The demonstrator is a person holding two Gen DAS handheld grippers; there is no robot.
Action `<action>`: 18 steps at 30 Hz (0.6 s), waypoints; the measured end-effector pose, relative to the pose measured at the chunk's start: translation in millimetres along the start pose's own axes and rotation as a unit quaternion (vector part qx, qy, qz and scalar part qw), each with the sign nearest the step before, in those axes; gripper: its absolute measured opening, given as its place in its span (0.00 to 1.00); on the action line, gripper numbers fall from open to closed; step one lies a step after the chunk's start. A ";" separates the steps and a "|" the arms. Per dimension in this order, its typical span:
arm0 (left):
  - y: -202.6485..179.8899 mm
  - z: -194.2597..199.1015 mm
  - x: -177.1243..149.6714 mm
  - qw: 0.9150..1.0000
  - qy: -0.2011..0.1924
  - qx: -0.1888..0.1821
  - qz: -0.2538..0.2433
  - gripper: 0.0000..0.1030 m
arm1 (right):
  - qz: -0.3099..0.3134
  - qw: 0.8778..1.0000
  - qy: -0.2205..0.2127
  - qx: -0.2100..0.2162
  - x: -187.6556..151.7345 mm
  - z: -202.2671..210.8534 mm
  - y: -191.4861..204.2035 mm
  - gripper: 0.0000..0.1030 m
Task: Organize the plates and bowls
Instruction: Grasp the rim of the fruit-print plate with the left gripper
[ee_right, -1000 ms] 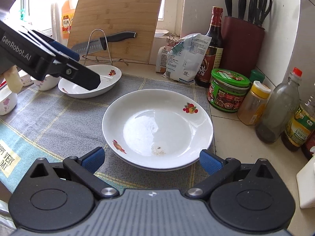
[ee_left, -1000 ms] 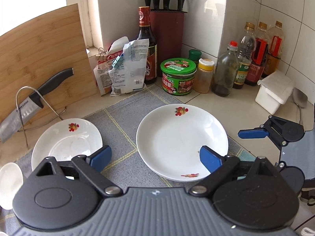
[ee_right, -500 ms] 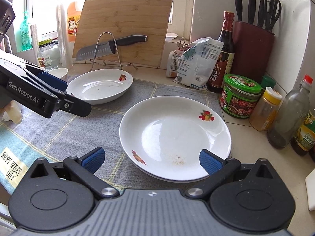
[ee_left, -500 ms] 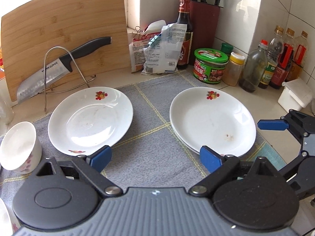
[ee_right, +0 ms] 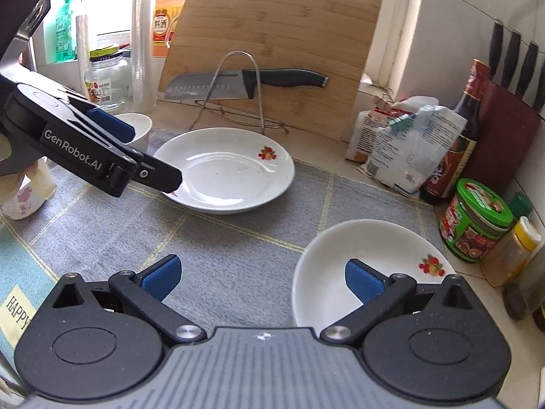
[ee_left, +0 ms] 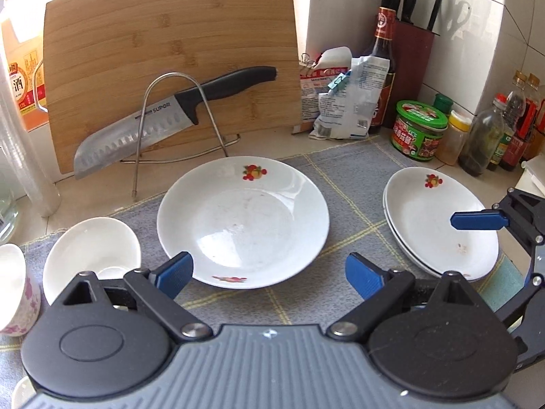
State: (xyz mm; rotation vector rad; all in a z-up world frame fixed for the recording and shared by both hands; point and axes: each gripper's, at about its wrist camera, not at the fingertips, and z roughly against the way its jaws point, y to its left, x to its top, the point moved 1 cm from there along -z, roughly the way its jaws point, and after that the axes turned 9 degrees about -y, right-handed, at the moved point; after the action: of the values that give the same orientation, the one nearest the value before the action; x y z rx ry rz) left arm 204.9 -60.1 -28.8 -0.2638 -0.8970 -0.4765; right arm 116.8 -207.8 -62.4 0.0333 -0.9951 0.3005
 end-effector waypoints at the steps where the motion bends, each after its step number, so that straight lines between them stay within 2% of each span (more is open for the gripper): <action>1: 4.1 0.2 2.1 1.000 -0.001 0.002 -0.002 0.93 | 0.005 1.000 -0.001 0.005 2.9 -5.2 5.2 1.00; 6: 22.9 -3.8 19.8 1.000 0.012 0.003 -0.005 0.93 | 0.017 1.000 0.002 0.024 10.7 -40.2 30.8 1.00; 12: 40.6 -27.0 39.7 0.998 0.057 -0.038 0.006 0.93 | 0.014 1.000 0.019 0.018 9.6 -71.4 47.4 1.00; 18: 51.5 -63.1 52.5 0.994 0.096 -0.056 -0.006 0.93 | 0.016 0.999 0.029 0.016 6.7 -87.5 50.7 1.00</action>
State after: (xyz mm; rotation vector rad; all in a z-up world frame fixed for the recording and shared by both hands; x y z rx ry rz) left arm 301.8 -56.6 -26.0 -0.3105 -0.6857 -0.5541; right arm 178.7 -143.3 -110.2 0.0388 -0.9345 0.3448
